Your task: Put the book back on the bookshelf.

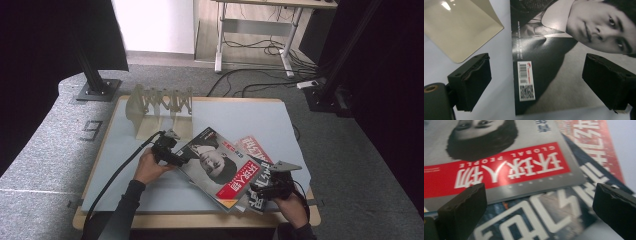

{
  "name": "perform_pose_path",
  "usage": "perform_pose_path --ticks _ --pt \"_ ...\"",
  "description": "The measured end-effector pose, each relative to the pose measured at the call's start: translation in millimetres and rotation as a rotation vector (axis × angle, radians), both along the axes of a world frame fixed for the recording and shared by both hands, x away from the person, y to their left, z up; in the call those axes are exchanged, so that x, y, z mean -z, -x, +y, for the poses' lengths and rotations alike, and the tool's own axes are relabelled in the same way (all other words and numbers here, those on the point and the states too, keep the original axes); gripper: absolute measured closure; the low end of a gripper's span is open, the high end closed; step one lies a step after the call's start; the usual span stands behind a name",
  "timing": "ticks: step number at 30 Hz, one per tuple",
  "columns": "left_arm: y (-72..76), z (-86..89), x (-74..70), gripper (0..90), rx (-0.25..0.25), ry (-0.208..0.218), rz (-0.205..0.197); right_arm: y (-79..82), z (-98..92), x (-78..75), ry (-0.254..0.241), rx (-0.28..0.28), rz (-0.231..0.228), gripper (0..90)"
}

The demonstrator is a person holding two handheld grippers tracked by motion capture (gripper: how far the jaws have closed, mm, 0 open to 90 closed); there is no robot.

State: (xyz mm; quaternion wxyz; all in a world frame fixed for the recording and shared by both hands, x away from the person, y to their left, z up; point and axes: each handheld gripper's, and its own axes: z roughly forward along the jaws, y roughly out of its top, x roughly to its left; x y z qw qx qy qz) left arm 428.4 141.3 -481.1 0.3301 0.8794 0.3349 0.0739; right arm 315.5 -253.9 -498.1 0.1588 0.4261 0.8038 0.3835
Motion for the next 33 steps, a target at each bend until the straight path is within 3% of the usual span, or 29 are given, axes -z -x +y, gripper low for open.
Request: perform_pose_path --ticks 3,7,9,14,19,23,33 --pt "-3.8 -3.2 5.4 9.3 0.014 0.026 0.023 1.8 6.2 1.5 -0.003 -0.016 0.002 0.0" --pt "-3.8 -9.9 13.8 12.1 0.042 -0.015 0.03 2.2 12.5 4.6 0.002 -0.03 0.014 0.0" --pt "-3.7 -10.2 14.3 12.5 0.046 0.008 0.04 1.7 14.7 6.9 0.01 -0.033 0.018 0.0" --pt "-3.7 -11.5 15.5 13.1 0.056 0.023 0.056 0.8 17.8 7.1 0.009 -0.024 0.017 0.0" --pt "-8.1 -9.9 19.3 5.8 0.05 0.033 0.065 -1.7 24.7 7.7 0.022 -0.033 0.004 0.0" --pt "-10.2 -8.3 21.6 6.1 0.067 0.067 0.111 -4.6 25.3 7.5 0.026 -0.032 0.006 0.0" --pt "1.8 -7.2 21.5 6.4 0.052 0.059 0.103 -14.6 23.6 8.1 0.022 -0.034 0.0 0.0"
